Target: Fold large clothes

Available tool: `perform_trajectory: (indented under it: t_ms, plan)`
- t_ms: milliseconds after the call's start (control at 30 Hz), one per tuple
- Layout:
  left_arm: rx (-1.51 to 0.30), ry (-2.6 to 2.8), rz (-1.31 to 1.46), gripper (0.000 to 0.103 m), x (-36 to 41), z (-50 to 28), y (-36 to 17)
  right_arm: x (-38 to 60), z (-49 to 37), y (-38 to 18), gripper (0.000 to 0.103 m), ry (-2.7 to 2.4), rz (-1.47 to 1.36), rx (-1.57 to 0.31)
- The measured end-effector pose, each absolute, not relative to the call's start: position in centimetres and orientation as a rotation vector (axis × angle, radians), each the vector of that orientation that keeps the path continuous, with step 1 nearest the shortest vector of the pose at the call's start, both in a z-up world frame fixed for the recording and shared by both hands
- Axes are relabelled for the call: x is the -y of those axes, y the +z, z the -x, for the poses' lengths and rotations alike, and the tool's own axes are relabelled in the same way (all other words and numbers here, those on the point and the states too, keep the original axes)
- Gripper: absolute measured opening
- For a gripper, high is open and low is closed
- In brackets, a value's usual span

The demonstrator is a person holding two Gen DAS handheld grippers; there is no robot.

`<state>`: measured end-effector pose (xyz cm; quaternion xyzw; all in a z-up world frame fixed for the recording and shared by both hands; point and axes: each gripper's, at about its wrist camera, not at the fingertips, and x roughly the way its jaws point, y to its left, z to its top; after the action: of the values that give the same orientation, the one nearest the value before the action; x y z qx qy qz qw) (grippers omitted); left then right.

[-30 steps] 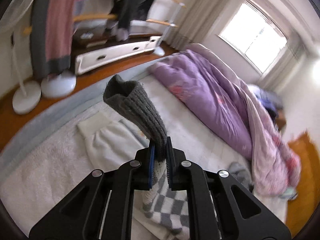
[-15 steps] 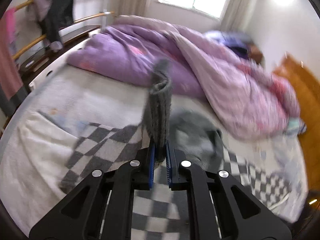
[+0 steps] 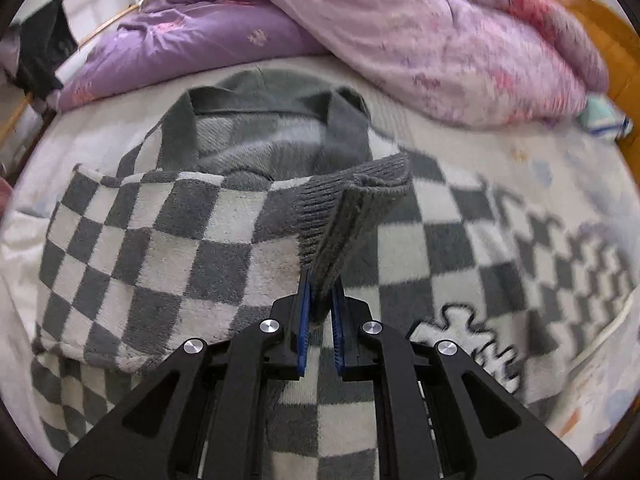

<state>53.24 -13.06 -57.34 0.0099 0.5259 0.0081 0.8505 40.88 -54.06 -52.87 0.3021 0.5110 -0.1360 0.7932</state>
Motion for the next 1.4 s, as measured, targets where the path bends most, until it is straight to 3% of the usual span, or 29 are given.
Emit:
perform_trajectory:
  t_ms: [100,167,233,367,733,767,800,833,1033,1167,1300,1400]
  plan:
    - [-1.141,0.012,-0.046,0.012,14.1,-53.3,-58.5,57.5,-40.3,-54.2,0.015,-0.360,-0.742,-1.057]
    - [-1.174,0.000,-0.062,0.022,14.5,-53.3,-59.1,59.7,-40.2,-55.0,0.025,-0.408,-0.797,-1.029]
    - [-1.195,-0.043,-0.083,0.022,16.0,-53.1,-59.7,61.8,-40.2,-55.8,0.028,-0.440,-0.853,-1.006]
    - [-1.181,-0.139,-0.137,0.053,18.7,-52.2,-59.5,64.4,-41.4,-57.3,0.040,-0.445,-0.912,-0.990]
    - [-1.266,-0.232,-0.139,0.053,22.8,-52.4,-61.7,65.4,-44.4,-61.9,0.042,-0.434,-1.003,-1.071]
    - [-1.276,-0.228,-0.144,0.052,23.0,-52.5,-62.1,65.6,-44.4,-62.1,0.036,-0.442,-1.012,-1.069]
    - [-1.286,-0.222,-0.152,0.052,23.2,-52.5,-62.6,65.7,-44.3,-62.0,0.022,-0.451,-1.007,-1.059]
    - [-1.291,-0.220,-0.151,0.052,23.2,-52.6,-62.9,65.6,-44.3,-61.6,0.016,-0.452,-0.991,-1.052]
    - [-1.273,-0.285,0.010,0.055,21.1,-52.4,-60.4,61.1,-44.8,-53.9,0.013,-0.395,-0.728,-0.936]
    - [-1.202,-0.273,0.147,0.067,17.1,-51.6,-56.3,54.8,-45.9,-48.0,0.012,-0.280,-0.587,-0.857]
    - [-1.157,-0.156,0.225,0.067,9.7,-51.4,-52.5,46.9,-47.4,-43.8,0.011,-0.158,-0.481,-0.821]
    - [-1.131,-0.049,0.251,0.067,3.3,-50.7,-50.9,39.6,-48.5,-41.6,0.003,-0.049,-0.414,-0.786]
